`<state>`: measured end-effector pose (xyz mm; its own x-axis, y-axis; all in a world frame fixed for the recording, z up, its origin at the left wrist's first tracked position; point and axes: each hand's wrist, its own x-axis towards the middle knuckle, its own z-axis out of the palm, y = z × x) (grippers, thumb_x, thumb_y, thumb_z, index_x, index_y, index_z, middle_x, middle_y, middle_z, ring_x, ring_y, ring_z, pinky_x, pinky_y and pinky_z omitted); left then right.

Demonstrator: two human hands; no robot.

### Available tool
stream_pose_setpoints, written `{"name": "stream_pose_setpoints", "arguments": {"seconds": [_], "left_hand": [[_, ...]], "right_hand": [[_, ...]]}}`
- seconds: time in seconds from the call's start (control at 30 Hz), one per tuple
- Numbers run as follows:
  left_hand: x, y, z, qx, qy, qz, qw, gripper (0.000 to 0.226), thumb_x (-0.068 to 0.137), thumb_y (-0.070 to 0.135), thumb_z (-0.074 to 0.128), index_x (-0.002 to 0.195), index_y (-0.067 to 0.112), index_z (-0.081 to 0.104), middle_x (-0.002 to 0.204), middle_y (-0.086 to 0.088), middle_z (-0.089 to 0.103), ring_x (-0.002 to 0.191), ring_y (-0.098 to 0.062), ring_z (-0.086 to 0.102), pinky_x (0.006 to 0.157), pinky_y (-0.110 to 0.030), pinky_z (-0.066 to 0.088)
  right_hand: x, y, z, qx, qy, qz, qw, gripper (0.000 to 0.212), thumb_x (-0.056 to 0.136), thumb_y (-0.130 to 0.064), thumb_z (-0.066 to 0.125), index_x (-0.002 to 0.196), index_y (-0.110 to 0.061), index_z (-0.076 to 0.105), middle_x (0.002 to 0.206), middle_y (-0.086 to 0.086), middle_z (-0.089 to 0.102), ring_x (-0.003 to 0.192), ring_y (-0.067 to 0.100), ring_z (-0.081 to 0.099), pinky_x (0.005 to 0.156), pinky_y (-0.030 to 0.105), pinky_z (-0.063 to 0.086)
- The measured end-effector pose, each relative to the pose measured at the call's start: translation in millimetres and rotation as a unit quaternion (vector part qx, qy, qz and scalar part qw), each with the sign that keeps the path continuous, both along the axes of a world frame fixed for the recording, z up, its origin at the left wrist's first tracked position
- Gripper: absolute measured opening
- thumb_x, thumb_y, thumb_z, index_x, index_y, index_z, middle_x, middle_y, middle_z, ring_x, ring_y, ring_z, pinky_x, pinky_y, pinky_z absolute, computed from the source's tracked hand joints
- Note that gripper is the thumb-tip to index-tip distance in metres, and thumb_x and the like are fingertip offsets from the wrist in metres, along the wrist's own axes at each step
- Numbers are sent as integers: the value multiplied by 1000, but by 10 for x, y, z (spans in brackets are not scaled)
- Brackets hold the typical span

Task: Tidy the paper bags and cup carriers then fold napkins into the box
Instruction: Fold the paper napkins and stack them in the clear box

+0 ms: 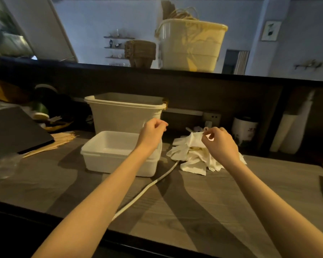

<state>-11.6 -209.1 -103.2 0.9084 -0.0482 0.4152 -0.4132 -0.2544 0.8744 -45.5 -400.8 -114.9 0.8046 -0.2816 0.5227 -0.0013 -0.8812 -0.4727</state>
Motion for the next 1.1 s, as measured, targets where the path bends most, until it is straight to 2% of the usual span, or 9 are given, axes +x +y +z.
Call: {"name": "stream_pose_setpoints", "arguments": {"seconds": [0.13,0.3,0.43,0.57,0.67,0.8,0.9,0.97,1.1], "left_hand": [[78,-468,-75,0,10,-15,1000,18,96,16,42,98,16,59,89,2,59,92,-15,56,83,-30,45],[212,-869,-210,-36,40,-14,998,16,97,15,43,96,16,58,80,6,55,91,-17,56,81,-30,46],[270,-1000,-316,-58,57,-2,997,14,96,15,43,96,16,58,88,1,58,90,-16,55,73,-24,46],[305,-1044,-352,-78,58,-8,995,15,96,14,43,99,13,58,91,0,57,83,-9,54,69,-18,44],[298,-1031,-378,-90,48,-14,995,11,96,14,45,96,16,56,94,-2,58,88,-13,55,70,-19,45],[247,-1002,-393,-131,34,-59,989,13,95,16,47,106,12,54,95,2,55,89,-11,54,69,-15,45],[194,-990,-371,-165,41,-84,982,29,94,14,49,122,10,46,108,3,50,98,-10,50,78,-17,43],[168,-985,-361,-192,87,-104,972,39,94,16,51,131,12,41,119,0,47,107,-11,47,85,-23,39],[117,-948,-381,-210,166,-162,950,39,91,31,55,127,20,44,121,-3,54,101,-13,56,85,-25,47]], "right_hand": [[27,-298,-90,-89,14,-22,996,31,91,-31,56,119,-18,58,125,7,51,111,25,49,85,34,43],[161,-415,-160,-204,29,-23,978,44,90,-44,56,128,-24,51,130,3,45,119,24,40,96,33,34],[308,-410,-219,-255,31,-1,967,51,86,-49,57,131,-27,48,135,1,40,124,21,35,102,33,28],[423,-395,-270,-282,17,14,959,41,89,-45,55,126,-30,52,136,-2,41,127,20,34,104,32,25],[485,-387,-310,-279,-22,15,960,27,92,-37,54,115,-27,63,129,0,52,119,21,44,99,32,31],[474,-382,-259,-160,-125,15,979,17,90,-23,60,101,-16,71,103,2,64,96,23,56,73,27,36],[401,-392,-88,41,-147,35,988,19,92,-22,56,104,-15,70,100,-2,65,89,12,57,67,19,39],[343,-406,8,174,-143,90,970,17,91,-21,58,104,-15,68,94,-4,65,82,4,58,63,8,42],[185,-354,26,336,-61,193,920,16,91,-19,59,107,-18,61,98,0,63,86,8,62,57,13,50]]}}
